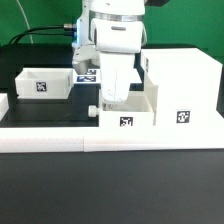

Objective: Assemble drawer

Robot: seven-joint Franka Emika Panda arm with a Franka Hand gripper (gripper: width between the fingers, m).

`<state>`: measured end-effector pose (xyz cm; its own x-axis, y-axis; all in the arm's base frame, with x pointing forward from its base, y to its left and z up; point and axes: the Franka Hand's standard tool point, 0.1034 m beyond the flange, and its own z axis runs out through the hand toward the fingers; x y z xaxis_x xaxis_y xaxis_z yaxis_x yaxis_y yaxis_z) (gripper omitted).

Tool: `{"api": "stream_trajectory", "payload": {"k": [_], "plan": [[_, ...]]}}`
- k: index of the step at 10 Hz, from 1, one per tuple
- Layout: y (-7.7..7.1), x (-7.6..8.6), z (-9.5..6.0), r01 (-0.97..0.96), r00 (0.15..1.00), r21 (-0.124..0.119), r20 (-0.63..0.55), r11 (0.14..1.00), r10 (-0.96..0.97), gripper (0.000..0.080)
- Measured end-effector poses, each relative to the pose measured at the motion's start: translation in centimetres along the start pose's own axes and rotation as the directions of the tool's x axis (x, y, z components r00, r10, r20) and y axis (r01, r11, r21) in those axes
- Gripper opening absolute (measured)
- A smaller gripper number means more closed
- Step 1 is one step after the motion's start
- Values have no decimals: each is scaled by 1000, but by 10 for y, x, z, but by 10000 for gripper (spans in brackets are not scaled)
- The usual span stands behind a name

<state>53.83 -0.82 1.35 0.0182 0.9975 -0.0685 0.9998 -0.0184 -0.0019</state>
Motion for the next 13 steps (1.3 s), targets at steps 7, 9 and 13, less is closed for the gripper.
{"api": "stream_trajectory", "payload": {"k": [7,9,13], "plan": [[0,3,0,11,1000,-11,6,1000,-11,42],[0,2,0,11,1000,-11,7,1000,-11,42],[0,9,0,-13,1000,-11,4,1000,13,42]]}}
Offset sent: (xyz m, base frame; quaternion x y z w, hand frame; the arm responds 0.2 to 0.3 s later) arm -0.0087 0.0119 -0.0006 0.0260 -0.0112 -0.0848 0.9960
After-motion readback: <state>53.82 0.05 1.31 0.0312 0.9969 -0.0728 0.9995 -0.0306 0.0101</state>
